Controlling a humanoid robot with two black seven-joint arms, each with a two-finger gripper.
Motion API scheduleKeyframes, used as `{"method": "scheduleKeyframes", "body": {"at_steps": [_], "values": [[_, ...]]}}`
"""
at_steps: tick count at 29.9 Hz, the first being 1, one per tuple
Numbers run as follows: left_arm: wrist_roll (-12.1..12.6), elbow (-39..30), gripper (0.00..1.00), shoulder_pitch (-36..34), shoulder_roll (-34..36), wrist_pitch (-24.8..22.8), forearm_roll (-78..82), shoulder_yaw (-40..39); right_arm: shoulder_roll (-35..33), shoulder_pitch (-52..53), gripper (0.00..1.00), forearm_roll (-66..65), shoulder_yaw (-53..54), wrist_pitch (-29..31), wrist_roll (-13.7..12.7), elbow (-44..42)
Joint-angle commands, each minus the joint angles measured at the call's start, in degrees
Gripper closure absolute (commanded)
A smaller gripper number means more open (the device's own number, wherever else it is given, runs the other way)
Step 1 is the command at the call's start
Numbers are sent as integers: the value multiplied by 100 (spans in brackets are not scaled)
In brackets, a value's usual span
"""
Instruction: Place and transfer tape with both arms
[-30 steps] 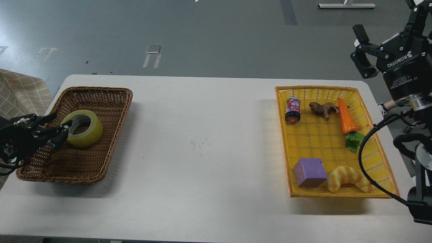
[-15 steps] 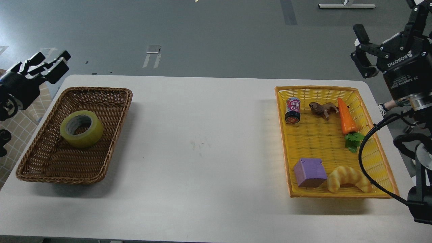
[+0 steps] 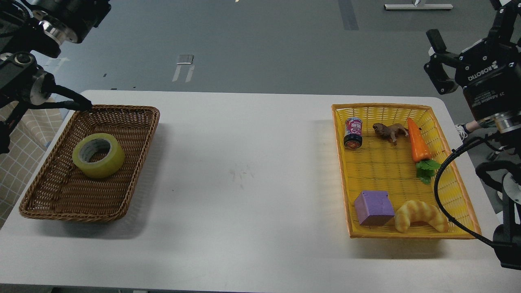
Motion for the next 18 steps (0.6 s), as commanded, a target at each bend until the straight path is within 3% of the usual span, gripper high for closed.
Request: {"method": "scheduleKeyframes", "body": {"at_steps": [1, 5, 7, 10, 18], "values": [[233, -288, 2, 79, -325, -301, -414, -479, -5, 52, 0, -109, -22, 8, -1, 26], [331, -579, 2, 334, -906, -275, -599, -1219, -5, 97, 0, -144, -57, 8, -10, 35], [427, -894, 2, 790, -1178, -310, -573, -1666, 4, 167, 0, -258, -154, 8, -18, 26], [796, -1413, 2, 1405, -1293, -529, -573, -1913, -5, 430, 0, -346, -382, 8, -18, 0], [806, -1721, 2, 2416, -2031, -635, -310, -2582, 83, 571, 0, -346, -839, -1, -1, -27]]}}
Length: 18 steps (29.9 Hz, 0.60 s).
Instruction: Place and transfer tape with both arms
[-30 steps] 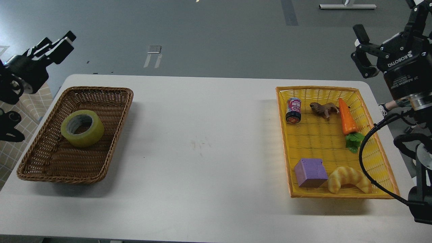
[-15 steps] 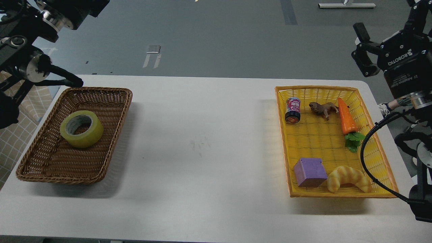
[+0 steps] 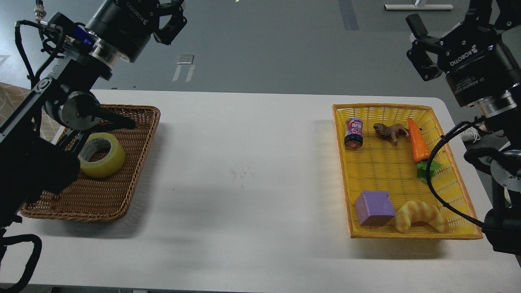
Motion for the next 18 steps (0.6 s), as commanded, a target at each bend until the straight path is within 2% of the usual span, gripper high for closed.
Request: {"method": "scheduleKeyframes", "body": {"at_steps": [1, 6, 11, 18], "values": [[8, -216, 2, 494, -313, -26, 341, -211, 50, 31, 0, 8, -227, -9, 51, -2], [8, -577, 2, 864, -445, -517, 738, -508, 506, 233, 0, 26, -122, 17, 121, 69], [236, -551, 2, 855, -577, -570, 589, -861, 621, 224, 0, 34, -87, 35, 139, 69], [228, -577, 2, 908, -613, -623, 527, -1142, 604, 207, 0, 8, -175, 35, 86, 16]]}}
